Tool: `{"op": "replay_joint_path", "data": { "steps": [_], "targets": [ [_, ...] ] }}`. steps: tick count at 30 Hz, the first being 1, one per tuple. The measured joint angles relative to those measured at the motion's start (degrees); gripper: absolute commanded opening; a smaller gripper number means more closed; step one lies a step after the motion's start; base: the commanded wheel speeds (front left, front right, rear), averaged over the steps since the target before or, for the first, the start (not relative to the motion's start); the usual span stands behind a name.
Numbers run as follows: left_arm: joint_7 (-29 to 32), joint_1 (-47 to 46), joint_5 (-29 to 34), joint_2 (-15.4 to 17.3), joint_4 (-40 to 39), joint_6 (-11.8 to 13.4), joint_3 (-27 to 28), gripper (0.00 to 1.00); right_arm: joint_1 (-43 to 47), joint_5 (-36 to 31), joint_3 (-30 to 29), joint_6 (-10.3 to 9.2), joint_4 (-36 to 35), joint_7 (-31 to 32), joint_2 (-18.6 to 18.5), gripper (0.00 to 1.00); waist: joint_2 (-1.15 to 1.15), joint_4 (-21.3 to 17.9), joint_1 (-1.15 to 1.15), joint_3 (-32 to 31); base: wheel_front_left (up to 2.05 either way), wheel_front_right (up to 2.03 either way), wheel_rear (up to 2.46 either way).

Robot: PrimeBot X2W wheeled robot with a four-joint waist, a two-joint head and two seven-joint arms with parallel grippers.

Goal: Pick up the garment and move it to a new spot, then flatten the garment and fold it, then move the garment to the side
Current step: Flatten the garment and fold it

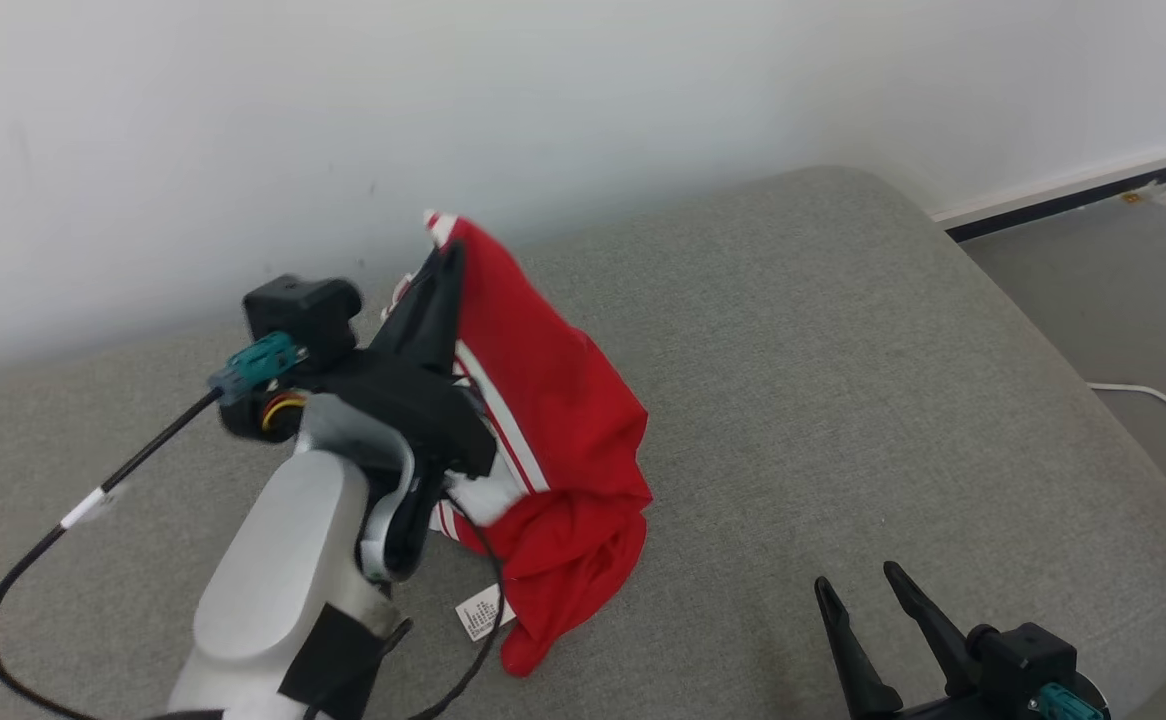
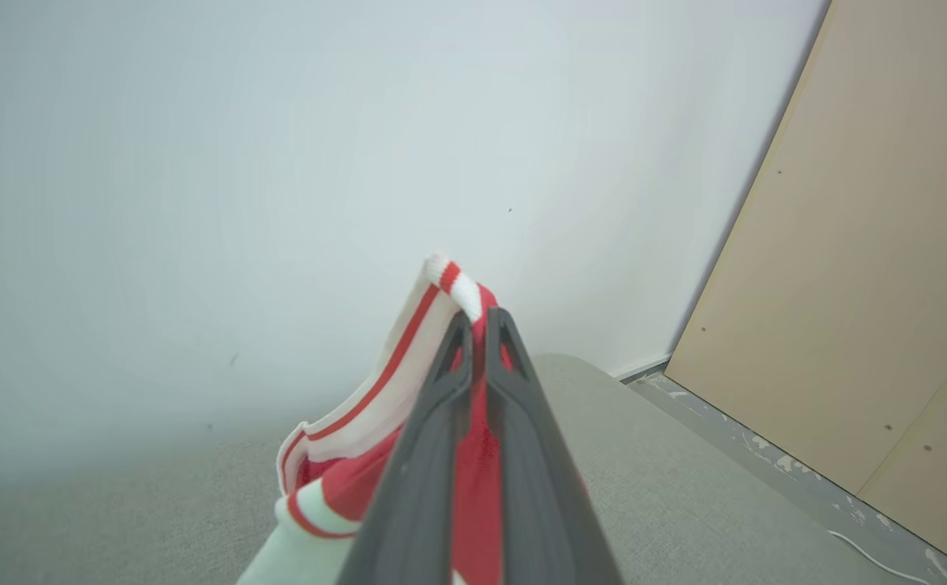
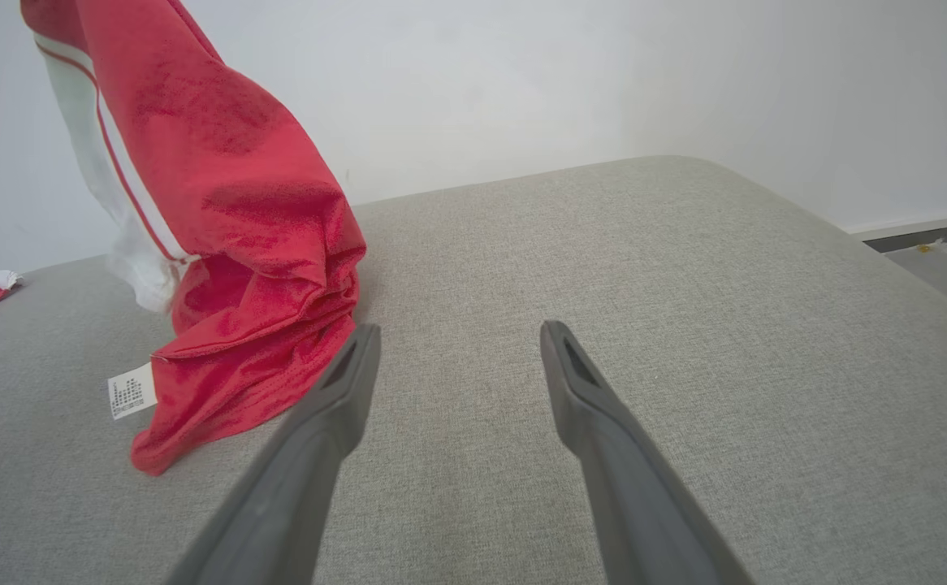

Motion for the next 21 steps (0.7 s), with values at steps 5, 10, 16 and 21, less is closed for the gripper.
{"op": "replay_joint_path", "data": {
  "steps": [5,10,16,21],
  "targets": [
    [-5.7,-7.1,-7.8,-0.2,-2.9,1.6,-9.7,0.00,-0.5,0.3,1.2,0.00,0.6,-0.3,0.3,1.00,0.00,-1.3,0.00,-0.3,0.00,0.00,0.00],
    [-11.8,-14.3,-16.3,-0.2,-4.9,5.9,-14.4,0.00,-1.3,0.7,3.3,0.00,1.9,-0.6,1.0,1.00,0.00,-3.4,0.00,-0.3,0.00,0.00,0.00],
    [-13.0,-18.2,-15.5,-0.4,-9.8,11.9,-9.6,0.00,-1.7,0.9,3.3,0.00,3.2,-1.6,1.1,1.00,0.00,-5.2,0.00,0.3,0.00,0.00,0.00],
    [-13.0,-11.1,-10.0,-0.4,-6.6,15.0,-6.6,0.00,-1.8,1.2,3.0,0.00,3.8,-2.1,1.3,1.00,0.00,-3.6,0.00,1.0,0.00,0.00,0.00]
  ]
}}
